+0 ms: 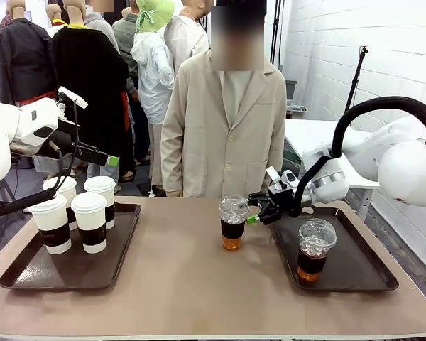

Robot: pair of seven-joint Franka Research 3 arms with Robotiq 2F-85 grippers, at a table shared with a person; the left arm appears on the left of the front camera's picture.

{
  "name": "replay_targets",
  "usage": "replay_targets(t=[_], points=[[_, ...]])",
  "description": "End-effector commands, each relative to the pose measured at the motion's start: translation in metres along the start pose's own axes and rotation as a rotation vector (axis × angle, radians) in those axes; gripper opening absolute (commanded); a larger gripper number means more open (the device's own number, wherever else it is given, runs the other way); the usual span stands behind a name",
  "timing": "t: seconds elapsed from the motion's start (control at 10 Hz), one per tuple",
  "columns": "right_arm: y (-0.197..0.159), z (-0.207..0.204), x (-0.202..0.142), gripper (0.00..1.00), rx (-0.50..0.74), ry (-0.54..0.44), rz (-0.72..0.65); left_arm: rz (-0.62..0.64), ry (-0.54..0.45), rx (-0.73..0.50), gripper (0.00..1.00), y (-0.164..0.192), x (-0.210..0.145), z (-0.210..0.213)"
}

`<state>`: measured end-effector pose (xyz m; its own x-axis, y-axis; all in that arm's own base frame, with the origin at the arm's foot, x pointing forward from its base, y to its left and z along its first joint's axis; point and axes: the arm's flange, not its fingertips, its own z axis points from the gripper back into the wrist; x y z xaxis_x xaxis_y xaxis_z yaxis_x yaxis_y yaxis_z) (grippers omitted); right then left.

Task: Distribute the coffee onto the tray.
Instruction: Pick up another iced Americano from the middle of the table and place it on the right Handle tray.

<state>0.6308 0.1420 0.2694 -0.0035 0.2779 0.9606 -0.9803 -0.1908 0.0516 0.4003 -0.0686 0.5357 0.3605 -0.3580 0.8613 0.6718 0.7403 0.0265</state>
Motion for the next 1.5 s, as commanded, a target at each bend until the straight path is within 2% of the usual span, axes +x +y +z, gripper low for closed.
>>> replay_targets(t=[0.0, 0.4, 1.4], points=[[-0.003, 0.003, -0.001, 1.0, 0.041, 0.002, 0.01, 0.009, 0.003, 0.003, 1.0, 0.0, -0.001, -0.001], [-0.002, 0.005, -0.002, 1.0, 0.095, 0.034, 0.007, 0.009, 0.003, 0.003, 1.0, 0.0, -0.001, -0.001], [-0.007, -0.019, 0.003, 1.0, 0.165, 0.033, 0.029, 0.009, 0.003, 0.003, 1.0, 0.0, -0.001, -0.001]])
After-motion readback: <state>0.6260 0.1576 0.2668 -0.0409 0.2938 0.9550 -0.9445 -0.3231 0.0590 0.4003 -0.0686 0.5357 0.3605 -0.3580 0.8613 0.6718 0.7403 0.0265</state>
